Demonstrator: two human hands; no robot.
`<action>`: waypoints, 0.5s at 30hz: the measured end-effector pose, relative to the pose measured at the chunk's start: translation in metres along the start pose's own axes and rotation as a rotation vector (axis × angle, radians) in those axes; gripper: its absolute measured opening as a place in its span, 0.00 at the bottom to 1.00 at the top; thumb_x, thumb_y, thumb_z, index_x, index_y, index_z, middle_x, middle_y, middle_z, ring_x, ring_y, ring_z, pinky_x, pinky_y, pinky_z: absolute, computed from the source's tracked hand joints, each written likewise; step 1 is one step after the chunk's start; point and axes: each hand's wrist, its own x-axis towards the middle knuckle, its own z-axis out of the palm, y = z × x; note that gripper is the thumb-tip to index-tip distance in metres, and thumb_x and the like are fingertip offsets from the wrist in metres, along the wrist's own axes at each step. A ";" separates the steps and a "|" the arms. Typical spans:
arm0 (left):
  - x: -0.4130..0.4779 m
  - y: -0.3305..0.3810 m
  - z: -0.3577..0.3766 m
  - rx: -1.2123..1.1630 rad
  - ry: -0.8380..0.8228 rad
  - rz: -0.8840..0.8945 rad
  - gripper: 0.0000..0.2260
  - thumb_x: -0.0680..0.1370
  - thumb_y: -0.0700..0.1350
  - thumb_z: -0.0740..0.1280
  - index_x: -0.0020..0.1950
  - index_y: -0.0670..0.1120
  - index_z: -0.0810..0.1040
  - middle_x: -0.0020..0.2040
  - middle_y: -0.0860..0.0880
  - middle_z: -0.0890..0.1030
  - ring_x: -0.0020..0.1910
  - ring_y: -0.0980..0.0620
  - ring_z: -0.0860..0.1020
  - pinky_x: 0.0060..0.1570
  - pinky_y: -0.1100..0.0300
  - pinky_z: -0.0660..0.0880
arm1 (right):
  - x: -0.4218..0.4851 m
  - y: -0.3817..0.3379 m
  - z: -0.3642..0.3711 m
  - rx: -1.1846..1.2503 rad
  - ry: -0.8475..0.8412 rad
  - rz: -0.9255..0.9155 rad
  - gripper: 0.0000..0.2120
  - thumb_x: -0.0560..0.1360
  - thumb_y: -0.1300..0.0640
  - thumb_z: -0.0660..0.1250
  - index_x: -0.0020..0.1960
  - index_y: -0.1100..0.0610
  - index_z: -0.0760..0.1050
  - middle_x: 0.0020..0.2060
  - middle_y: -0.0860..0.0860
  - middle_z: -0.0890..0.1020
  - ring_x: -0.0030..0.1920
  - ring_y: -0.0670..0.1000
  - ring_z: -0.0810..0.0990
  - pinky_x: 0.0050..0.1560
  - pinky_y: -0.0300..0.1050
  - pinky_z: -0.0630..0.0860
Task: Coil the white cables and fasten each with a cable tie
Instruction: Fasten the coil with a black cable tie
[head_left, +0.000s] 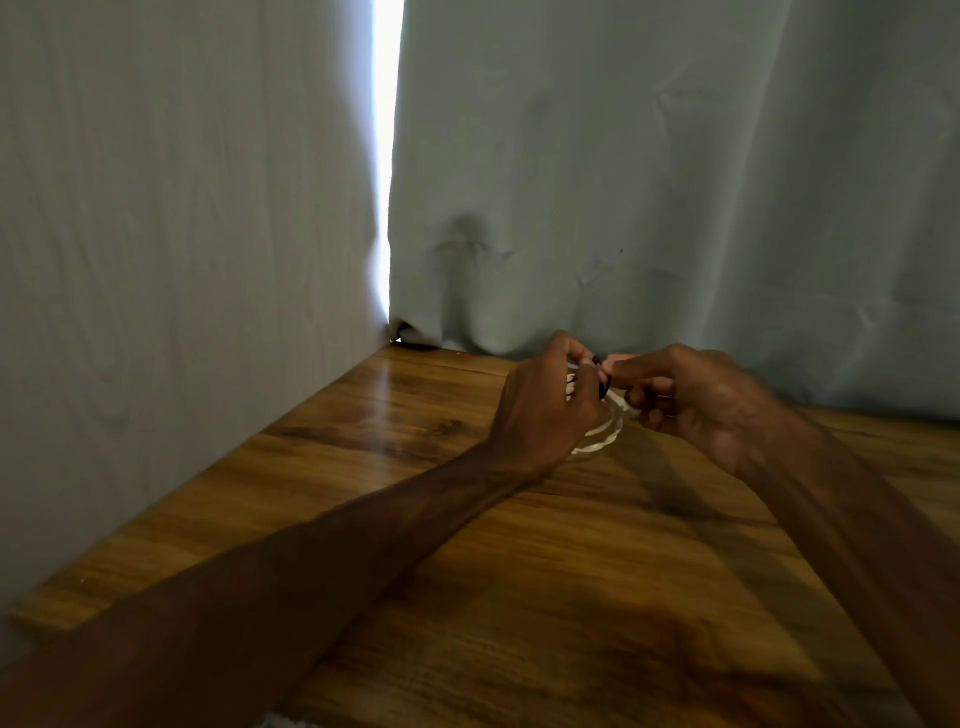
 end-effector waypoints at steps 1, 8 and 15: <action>0.000 0.000 -0.001 -0.004 -0.004 0.006 0.05 0.83 0.45 0.63 0.53 0.45 0.77 0.41 0.51 0.85 0.36 0.56 0.82 0.37 0.52 0.80 | 0.001 0.000 -0.001 0.002 -0.005 0.004 0.12 0.68 0.62 0.78 0.51 0.61 0.86 0.38 0.53 0.83 0.33 0.47 0.76 0.29 0.40 0.70; 0.001 0.000 0.000 0.013 0.003 0.042 0.06 0.82 0.46 0.62 0.52 0.46 0.76 0.42 0.52 0.85 0.36 0.55 0.82 0.37 0.50 0.80 | 0.004 0.003 -0.003 0.032 -0.023 0.022 0.14 0.68 0.63 0.77 0.52 0.63 0.84 0.40 0.55 0.83 0.33 0.47 0.76 0.28 0.41 0.70; 0.000 0.001 -0.001 0.013 -0.020 0.048 0.08 0.81 0.49 0.61 0.52 0.45 0.76 0.41 0.51 0.84 0.37 0.54 0.82 0.37 0.49 0.79 | 0.006 0.003 -0.003 0.053 -0.004 0.015 0.15 0.68 0.64 0.78 0.54 0.63 0.84 0.38 0.54 0.82 0.33 0.47 0.77 0.29 0.40 0.73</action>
